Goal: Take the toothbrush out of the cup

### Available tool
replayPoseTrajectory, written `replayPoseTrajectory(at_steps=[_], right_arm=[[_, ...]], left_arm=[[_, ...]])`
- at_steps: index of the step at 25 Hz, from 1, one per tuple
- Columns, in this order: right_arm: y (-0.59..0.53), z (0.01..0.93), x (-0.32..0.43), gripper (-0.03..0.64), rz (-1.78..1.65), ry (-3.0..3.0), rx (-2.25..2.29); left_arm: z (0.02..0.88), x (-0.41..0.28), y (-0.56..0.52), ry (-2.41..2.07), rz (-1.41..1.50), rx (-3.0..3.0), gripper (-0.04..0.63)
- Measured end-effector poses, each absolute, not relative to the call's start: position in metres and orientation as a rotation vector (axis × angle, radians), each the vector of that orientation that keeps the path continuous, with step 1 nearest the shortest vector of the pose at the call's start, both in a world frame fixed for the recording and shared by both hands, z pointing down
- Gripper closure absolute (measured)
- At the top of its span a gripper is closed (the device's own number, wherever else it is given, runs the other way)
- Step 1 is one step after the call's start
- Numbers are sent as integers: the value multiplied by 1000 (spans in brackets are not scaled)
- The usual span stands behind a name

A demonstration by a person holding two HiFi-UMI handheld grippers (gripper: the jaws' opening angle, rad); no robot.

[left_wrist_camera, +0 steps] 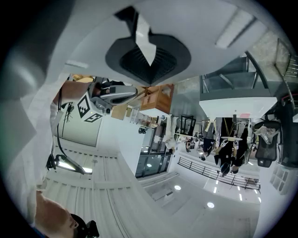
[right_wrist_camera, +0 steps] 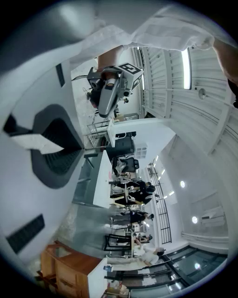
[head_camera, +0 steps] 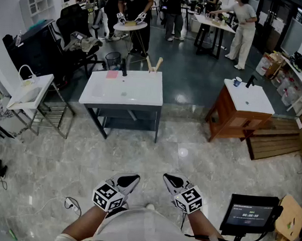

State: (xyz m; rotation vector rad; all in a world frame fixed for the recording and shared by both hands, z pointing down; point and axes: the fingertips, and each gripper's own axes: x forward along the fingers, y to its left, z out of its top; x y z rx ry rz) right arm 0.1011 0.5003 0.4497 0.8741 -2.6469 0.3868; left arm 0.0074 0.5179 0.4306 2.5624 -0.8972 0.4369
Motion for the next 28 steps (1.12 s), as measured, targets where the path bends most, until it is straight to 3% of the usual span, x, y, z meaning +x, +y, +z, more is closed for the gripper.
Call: replayPoseTrajectory(at_steps=[11, 23, 26, 28], right_arm=[[458, 441, 108, 612, 347, -2640, 960], [299, 445, 95, 604, 318, -2529, 1089], [257, 447, 77, 526, 286, -2496, 1134], [231, 448, 64, 525, 322, -2501, 1174]], left_arm=[[419, 1, 476, -908, 383, 2595, 589], [421, -3, 307, -775, 339, 2708, 588], [422, -13, 274, -711, 356, 2759, 586], [424, -26, 251, -701, 359, 2769, 586]])
